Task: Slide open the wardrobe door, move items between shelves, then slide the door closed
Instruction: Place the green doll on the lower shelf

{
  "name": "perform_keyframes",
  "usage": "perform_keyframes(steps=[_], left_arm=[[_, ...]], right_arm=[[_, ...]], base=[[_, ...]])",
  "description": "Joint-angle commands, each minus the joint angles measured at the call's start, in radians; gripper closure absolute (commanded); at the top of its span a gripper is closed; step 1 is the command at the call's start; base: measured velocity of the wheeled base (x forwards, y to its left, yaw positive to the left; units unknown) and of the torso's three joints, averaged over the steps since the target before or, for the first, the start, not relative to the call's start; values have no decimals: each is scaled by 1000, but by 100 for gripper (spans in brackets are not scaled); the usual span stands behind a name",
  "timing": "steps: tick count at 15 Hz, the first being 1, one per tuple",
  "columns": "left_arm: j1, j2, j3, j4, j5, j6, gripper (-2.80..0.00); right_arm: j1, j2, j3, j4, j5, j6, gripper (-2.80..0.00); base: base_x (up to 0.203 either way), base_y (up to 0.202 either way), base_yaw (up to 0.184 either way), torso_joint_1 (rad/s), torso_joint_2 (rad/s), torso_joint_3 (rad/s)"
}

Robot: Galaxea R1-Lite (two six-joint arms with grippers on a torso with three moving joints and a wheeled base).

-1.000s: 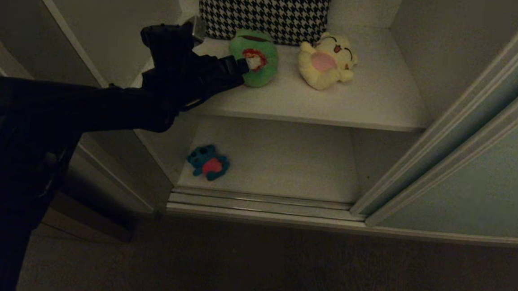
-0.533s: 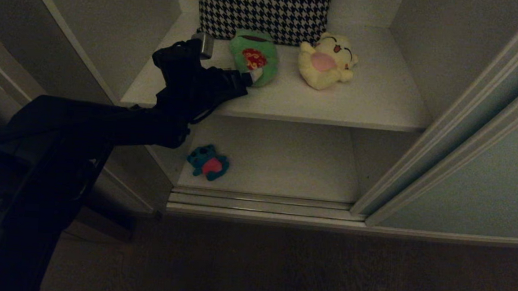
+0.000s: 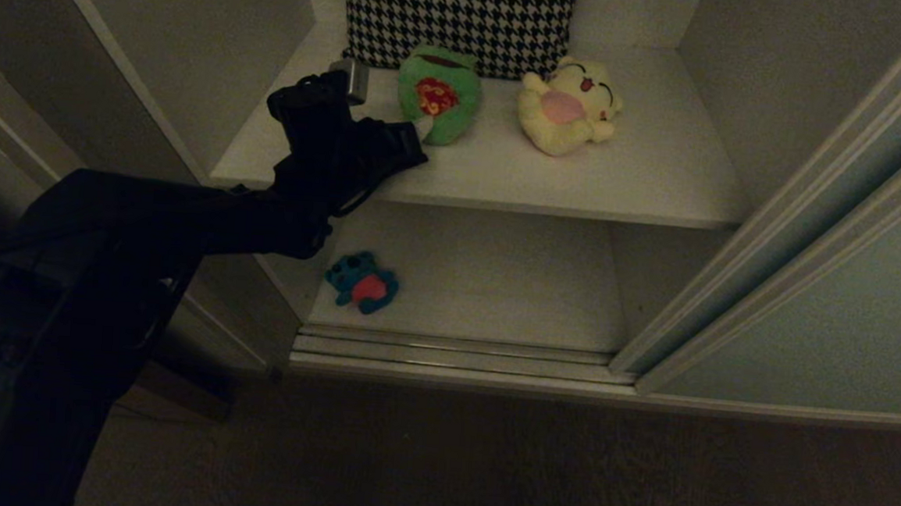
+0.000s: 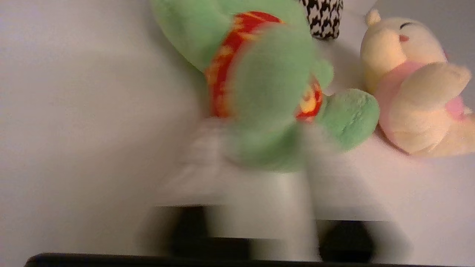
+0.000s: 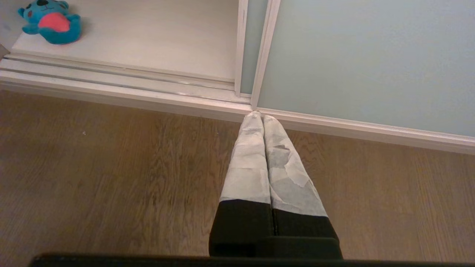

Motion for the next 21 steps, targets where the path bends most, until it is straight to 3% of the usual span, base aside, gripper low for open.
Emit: perform_keyframes(steps=[1,9,10,13,20,21], left_arm=[[-2,-24,1,-4,-2,-6,0],[-28,-140,15,61,3,-1,0],[-29,-156,16,101,17,1,0],[-52,-162,28,125,158,43,0],[-70,-206,23,268,171,101,0],[-72,-210,22,272,169,105,-280]], right_arm=[[0,0,0,-1,1,-1,0],[0,0,0,0,1,0,0],[0,0,0,-1,1,-1,0],[0,0,0,0,1,-1,0],[0,0,0,0,1,-1,0],[0,0,0,0,1,-1,0]], base=[[0,0,0,0,0,0],[0,0,0,0,0,0],[0,0,0,0,0,0],[0,0,0,0,0,0],[0,0,0,0,0,0],[0,0,0,0,0,0]])
